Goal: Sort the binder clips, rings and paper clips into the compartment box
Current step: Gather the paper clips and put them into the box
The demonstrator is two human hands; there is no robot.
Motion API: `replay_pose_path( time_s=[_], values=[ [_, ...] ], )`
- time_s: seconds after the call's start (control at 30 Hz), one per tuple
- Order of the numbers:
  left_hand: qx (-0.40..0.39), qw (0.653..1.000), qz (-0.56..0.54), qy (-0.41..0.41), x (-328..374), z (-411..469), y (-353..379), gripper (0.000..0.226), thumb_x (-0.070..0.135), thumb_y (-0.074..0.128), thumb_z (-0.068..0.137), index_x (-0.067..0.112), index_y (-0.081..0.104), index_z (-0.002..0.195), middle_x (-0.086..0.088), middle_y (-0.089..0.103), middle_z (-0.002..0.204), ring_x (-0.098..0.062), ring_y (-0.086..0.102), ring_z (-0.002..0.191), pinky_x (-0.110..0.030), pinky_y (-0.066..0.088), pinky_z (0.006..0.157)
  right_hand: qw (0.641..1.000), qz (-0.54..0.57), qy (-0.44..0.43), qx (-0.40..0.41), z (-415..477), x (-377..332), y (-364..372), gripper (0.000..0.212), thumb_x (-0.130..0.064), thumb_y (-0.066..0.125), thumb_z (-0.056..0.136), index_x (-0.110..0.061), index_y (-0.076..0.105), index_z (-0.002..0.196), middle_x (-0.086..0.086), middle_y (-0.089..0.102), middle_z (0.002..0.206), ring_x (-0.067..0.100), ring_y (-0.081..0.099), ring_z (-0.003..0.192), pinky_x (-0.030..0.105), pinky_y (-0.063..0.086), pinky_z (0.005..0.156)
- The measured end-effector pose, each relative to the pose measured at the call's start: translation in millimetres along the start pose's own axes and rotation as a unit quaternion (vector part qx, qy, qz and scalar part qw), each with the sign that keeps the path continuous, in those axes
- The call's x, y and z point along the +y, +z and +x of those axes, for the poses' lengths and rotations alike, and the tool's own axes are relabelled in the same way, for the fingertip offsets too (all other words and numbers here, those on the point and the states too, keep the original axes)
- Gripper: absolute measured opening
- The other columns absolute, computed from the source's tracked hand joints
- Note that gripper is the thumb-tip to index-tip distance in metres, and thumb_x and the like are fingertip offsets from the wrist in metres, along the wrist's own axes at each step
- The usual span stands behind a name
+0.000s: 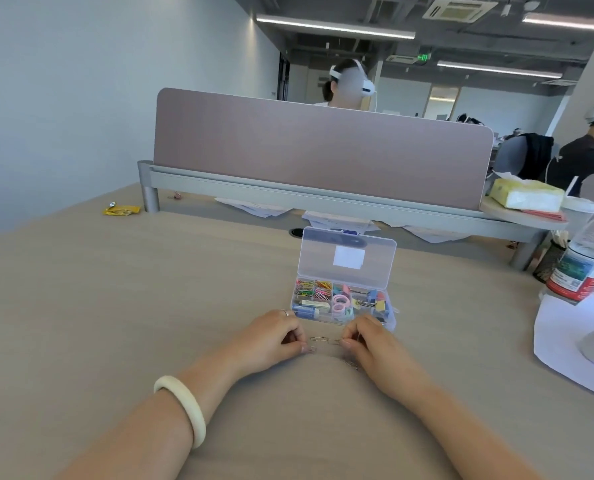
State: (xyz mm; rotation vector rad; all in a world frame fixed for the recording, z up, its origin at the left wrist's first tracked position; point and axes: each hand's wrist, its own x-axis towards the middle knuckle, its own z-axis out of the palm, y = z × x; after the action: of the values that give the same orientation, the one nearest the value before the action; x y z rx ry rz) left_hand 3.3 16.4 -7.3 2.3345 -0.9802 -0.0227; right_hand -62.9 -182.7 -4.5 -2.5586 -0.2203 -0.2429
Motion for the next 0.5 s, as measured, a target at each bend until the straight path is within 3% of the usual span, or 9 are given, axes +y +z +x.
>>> replay_pose_path(
  time_s=[0.13, 0.27, 0.37, 0.5],
  values=[
    [0.009, 1.000, -0.006, 0.007, 0, 1, 0, 0.013, 0.024, 0.060, 0.083, 0.012, 0.063, 0.081, 0.006, 0.052, 0.080, 0.000, 0.044, 0.067, -0.008, 0.032, 0.059, 0.998, 0.020, 0.032, 0.047, 20, 0, -15, 0.028, -0.022, 0.051, 0.092, -0.028, 0.040, 0.067, -0.012, 0.044, 0.075, 0.006, 0.042, 0.067, 0.021, 0.034, 0.061],
    [0.008, 1.000, -0.011, 0.009, -2, 3, 1, 0.012, 0.024, 0.061, 0.083, 0.013, 0.061, 0.078, 0.014, 0.044, 0.072, 0.001, 0.044, 0.065, -0.008, 0.033, 0.058, 0.996, -0.059, 0.061, 0.031, 69, -5, -29, 0.029, -0.020, 0.049, 0.092, -0.021, 0.043, 0.063, -0.001, 0.046, 0.076, 0.016, 0.042, 0.063, 0.029, 0.035, 0.060],
    [0.014, 1.000, -0.013, 0.013, -5, 2, 3, 0.013, 0.025, 0.061, 0.083, 0.014, 0.060, 0.077, 0.016, 0.044, 0.071, 0.000, 0.044, 0.065, -0.008, 0.032, 0.059, 0.988, -0.136, 0.070, -0.002, 97, -7, -23, 0.030, -0.017, 0.048, 0.090, -0.018, 0.043, 0.061, 0.007, 0.052, 0.082, 0.022, 0.050, 0.067, 0.032, 0.041, 0.064],
    [0.014, 0.999, -0.017, 0.024, -7, 4, 1, 0.012, 0.024, 0.061, 0.083, 0.013, 0.060, 0.078, 0.016, 0.044, 0.072, 0.001, 0.044, 0.067, -0.008, 0.033, 0.061, 0.984, -0.157, 0.079, -0.016, 114, -9, -9, 0.023, -0.015, 0.052, 0.087, -0.011, 0.053, 0.064, 0.014, 0.064, 0.087, 0.029, 0.062, 0.076, 0.035, 0.047, 0.067]
  ],
)
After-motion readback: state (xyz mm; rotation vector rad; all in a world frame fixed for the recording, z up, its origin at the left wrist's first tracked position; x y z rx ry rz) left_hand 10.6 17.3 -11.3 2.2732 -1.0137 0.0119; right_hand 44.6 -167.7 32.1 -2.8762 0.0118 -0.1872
